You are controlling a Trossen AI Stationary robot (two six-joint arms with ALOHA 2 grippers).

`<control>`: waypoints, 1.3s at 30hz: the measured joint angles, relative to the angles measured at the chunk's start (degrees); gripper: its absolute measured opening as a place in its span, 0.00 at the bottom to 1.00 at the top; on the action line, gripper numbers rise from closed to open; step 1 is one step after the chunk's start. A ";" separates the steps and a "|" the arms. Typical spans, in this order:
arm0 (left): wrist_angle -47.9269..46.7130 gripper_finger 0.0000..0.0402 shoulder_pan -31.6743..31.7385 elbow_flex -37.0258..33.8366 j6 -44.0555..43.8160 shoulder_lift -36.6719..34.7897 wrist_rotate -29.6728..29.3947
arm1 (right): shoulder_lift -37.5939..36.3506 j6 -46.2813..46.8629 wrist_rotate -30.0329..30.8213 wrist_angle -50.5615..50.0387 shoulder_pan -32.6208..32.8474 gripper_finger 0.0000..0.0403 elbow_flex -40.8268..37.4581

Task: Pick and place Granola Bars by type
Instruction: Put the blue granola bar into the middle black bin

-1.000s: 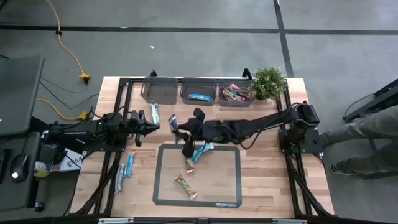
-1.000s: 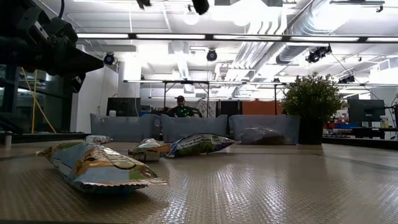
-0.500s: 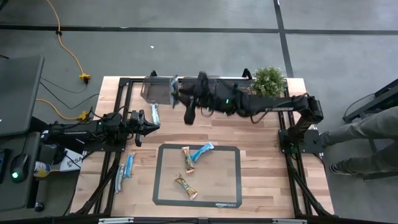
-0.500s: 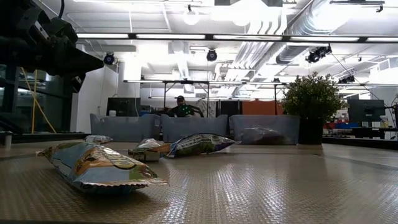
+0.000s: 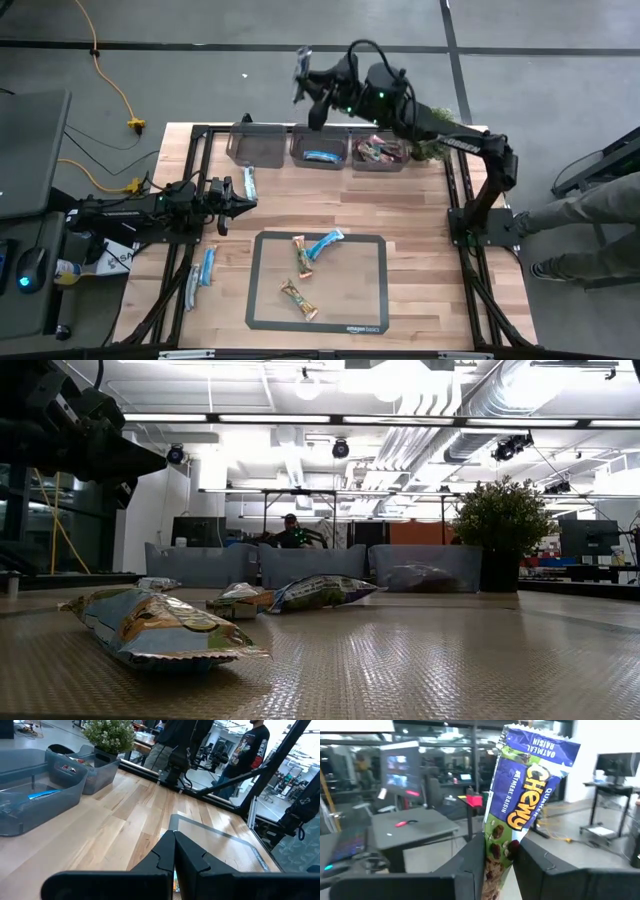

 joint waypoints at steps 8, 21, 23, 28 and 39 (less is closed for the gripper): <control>0.00 0.00 0.00 0.01 0.01 0.00 0.00 | 1.30 -0.83 -4.58 -8.18 -5.78 0.19 -0.15; 0.00 0.00 0.00 0.01 0.00 0.00 -0.02 | 6.38 -2.62 -8.93 -14.09 -9.99 0.19 -0.22; -0.01 0.00 0.00 0.00 0.01 0.00 0.00 | 7.30 -2.56 -9.83 -15.17 -10.99 0.19 -0.24; -0.01 0.00 0.00 0.00 0.02 0.00 0.00 | 11.00 -2.42 -10.70 -19.72 -12.71 0.19 -0.13; -0.01 0.00 0.00 0.02 0.00 0.00 0.00 | 20.96 -7.63 -11.22 -32.17 -12.99 0.19 -0.15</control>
